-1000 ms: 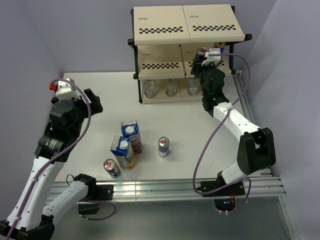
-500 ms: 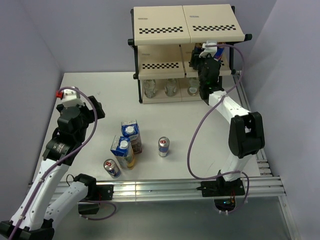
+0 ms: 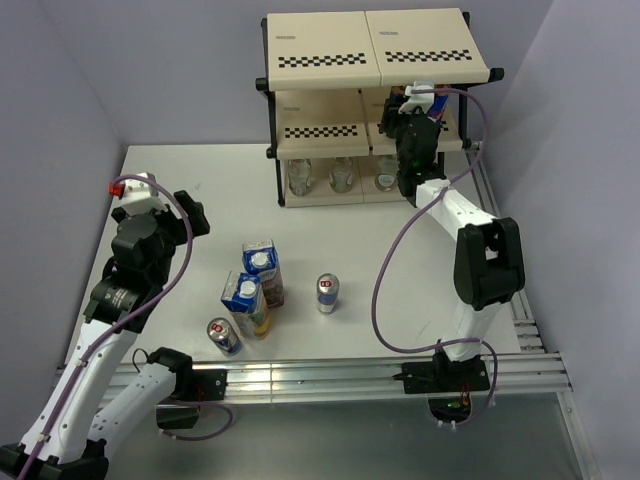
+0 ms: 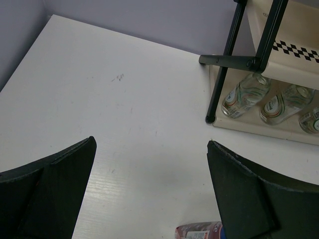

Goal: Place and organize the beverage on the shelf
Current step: Place the drink on the shelf.

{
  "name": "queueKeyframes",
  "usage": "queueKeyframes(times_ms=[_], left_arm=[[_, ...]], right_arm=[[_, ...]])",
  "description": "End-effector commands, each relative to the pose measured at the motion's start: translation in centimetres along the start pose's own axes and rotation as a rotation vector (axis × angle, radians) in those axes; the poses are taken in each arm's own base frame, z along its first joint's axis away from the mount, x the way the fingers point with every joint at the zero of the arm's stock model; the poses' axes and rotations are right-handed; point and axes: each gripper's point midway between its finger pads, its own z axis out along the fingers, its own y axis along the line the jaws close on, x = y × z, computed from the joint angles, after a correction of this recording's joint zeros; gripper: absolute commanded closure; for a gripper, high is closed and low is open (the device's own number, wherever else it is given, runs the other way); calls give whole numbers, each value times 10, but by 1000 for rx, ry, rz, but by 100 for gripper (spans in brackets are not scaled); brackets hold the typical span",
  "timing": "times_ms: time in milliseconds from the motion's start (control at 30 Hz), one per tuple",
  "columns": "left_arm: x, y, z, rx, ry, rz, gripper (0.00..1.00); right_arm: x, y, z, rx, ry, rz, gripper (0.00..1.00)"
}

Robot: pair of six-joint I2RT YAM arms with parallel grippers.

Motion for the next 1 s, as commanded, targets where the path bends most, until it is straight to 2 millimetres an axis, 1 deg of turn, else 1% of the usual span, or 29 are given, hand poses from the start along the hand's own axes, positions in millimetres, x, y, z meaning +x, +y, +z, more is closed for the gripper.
queueKeyframes(times_ms=[0, 67, 100, 133, 167, 200, 233, 267, 300, 333, 367, 433, 567, 633, 667, 700, 767, 800, 833, 867, 933, 967], left_arm=[[-7, -5, 2, 29, -31, 6, 1], [-6, -6, 2, 31, -29, 8, 1], [-7, -6, 2, 33, -29, 7, 0], [-7, -6, 1, 35, -29, 7, 1], [-6, -6, 2, 36, -27, 10, 0], [-6, -6, 2, 36, -27, 8, 0], [-6, -7, 2, 38, -28, 9, 1], [-5, -7, 2, 40, -24, 10, 0], [-6, -8, 2, 41, -24, 10, 1], [-5, -7, 3, 39, -20, 10, 0], [-5, -8, 3, 40, -20, 11, 1], [-3, -9, 4, 43, -9, 13, 1], [-3, -10, 4, 48, -5, 14, 1], [-4, -9, 4, 44, -7, 12, 0], [-4, -8, 4, 37, -6, 12, 1], [-6, -5, 6, 11, -10, 1, 1], [-5, 0, 7, -29, 9, -4, 1], [-1, 2, 12, -54, 29, -5, 1], [-8, 5, 11, -92, 20, -31, 1], [-4, 9, 11, -121, 46, -30, 1], [-5, 12, 12, -167, 62, -68, 0], [0, 20, 9, -210, 87, -66, 1]], right_arm=[[-46, -6, 10, 24, -130, 43, 79], [-45, -6, 10, 27, -125, 42, 71], [-45, -6, 10, 25, -122, 42, 65], [-45, -6, 10, 25, -121, 41, 63], [-44, -6, 10, 25, -118, 44, 58], [-46, -6, 8, 25, -119, 44, 51], [-46, -6, 7, 24, -118, 44, 48], [-43, -6, 6, 21, -110, 39, 42], [-47, -6, 4, 16, -115, 38, 39], [-46, -5, 3, 13, -109, 33, 37], [-45, -5, 2, 15, -106, 33, 33], [-48, -8, 1, 25, -108, 34, 30], [-46, -7, -2, 16, -97, 22, 24], [-51, -6, -5, 10, -103, 29, 22], [-49, -6, -7, 4, -99, 29, 19], [-56, -5, -10, -2, -109, 34, 17], [-57, -3, -16, -15, -107, 44, 3], [-65, -3, -21, -21, -120, 51, 1], [-67, -3, -23, -25, -116, 55, 0], [-72, -2, -28, -32, -122, 59, 0], [-74, -1, -33, -41, -117, 69, 0], [-77, -2, -39, -41, -119, 73, 0]])
